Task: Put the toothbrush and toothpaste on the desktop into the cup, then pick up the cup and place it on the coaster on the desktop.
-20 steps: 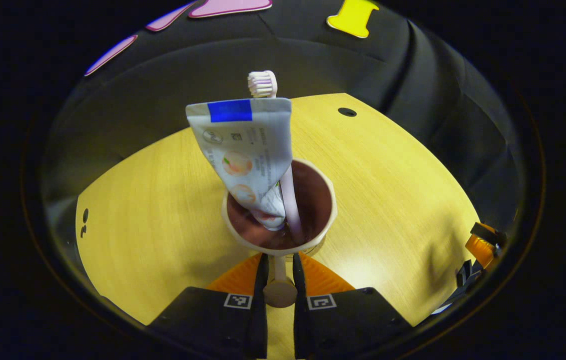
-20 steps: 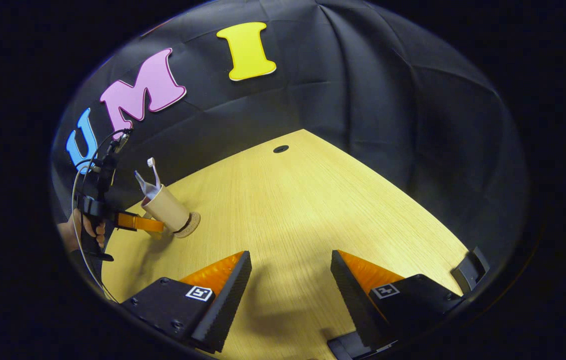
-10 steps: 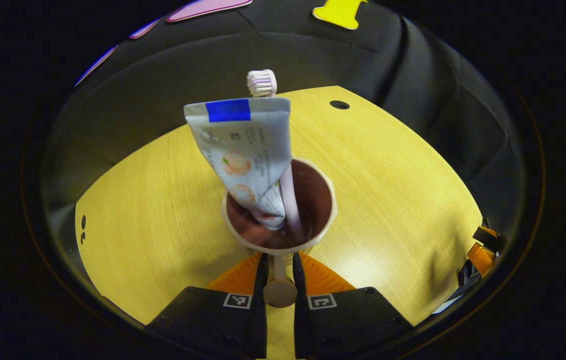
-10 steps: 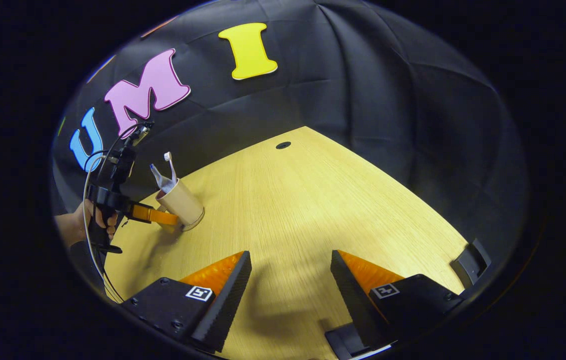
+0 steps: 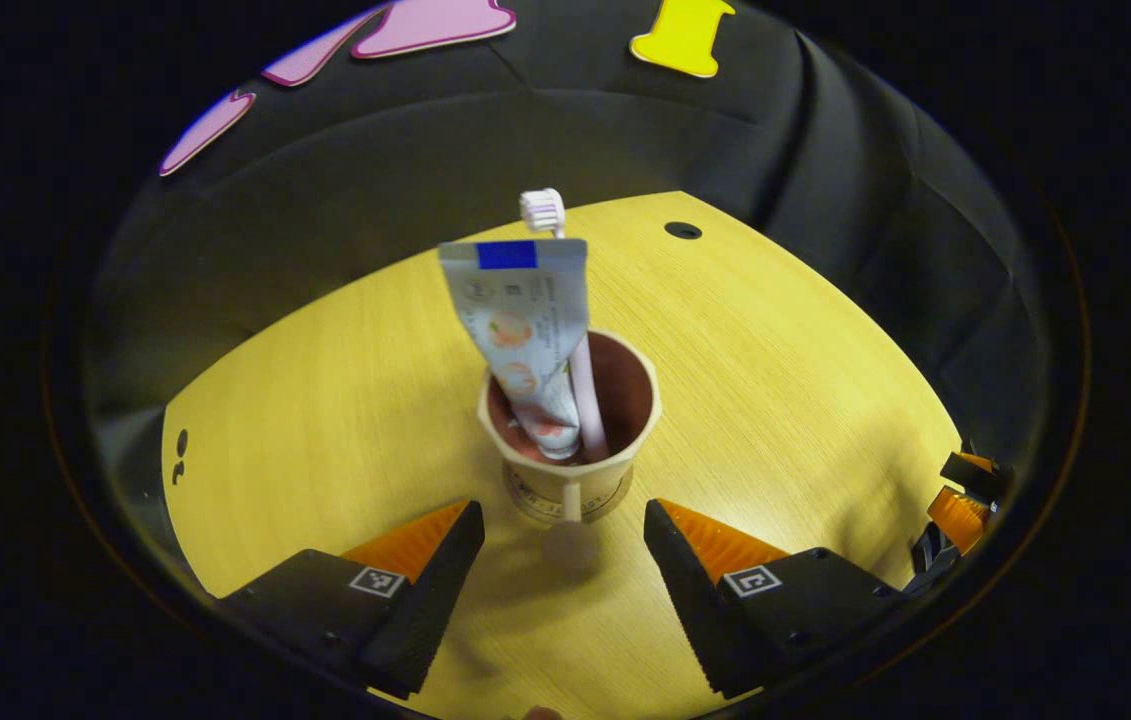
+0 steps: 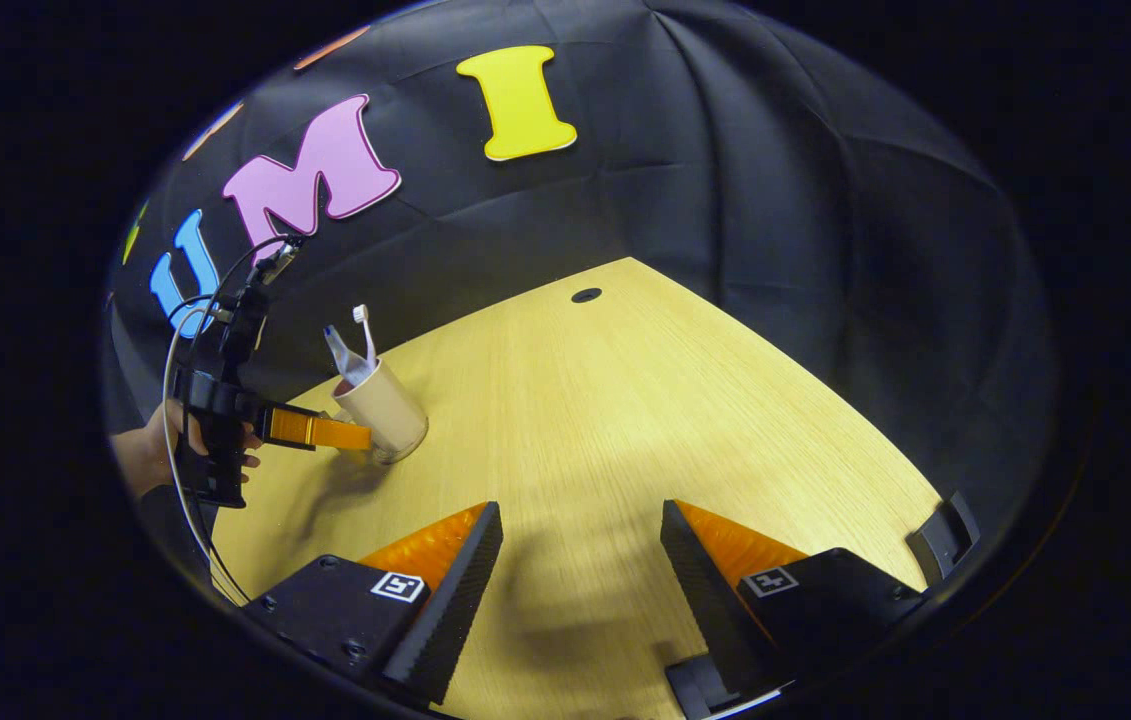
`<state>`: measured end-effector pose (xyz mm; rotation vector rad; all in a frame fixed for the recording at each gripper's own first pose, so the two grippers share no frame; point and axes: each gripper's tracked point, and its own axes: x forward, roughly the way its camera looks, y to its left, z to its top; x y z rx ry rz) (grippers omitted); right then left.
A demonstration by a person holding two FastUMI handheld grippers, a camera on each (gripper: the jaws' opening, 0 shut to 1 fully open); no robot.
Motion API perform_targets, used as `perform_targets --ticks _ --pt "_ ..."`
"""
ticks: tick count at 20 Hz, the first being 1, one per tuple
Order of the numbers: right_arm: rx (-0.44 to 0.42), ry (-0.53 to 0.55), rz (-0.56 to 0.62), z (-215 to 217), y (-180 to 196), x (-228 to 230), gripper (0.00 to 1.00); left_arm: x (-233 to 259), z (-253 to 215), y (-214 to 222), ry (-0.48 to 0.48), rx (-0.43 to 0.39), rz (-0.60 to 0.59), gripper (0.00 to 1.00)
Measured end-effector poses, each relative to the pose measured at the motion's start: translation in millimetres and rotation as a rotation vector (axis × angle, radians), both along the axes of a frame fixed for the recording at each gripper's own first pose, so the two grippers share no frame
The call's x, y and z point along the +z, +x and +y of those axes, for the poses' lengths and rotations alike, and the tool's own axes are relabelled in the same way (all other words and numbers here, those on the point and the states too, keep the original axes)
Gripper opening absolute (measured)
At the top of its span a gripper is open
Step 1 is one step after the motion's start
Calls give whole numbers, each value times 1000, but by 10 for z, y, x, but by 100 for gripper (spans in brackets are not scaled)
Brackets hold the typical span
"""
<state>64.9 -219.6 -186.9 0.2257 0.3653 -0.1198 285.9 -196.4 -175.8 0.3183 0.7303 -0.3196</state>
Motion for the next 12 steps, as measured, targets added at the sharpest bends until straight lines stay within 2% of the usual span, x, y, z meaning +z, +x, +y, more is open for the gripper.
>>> perform_targets --ticks 5,12 --pt "71 -21 23 303 -23 54 98 484 263 -408 -60 43 -174 99" --pt "185 -74 30 915 -271 343 98 1275 788 -1446 -184 159 -474 99"
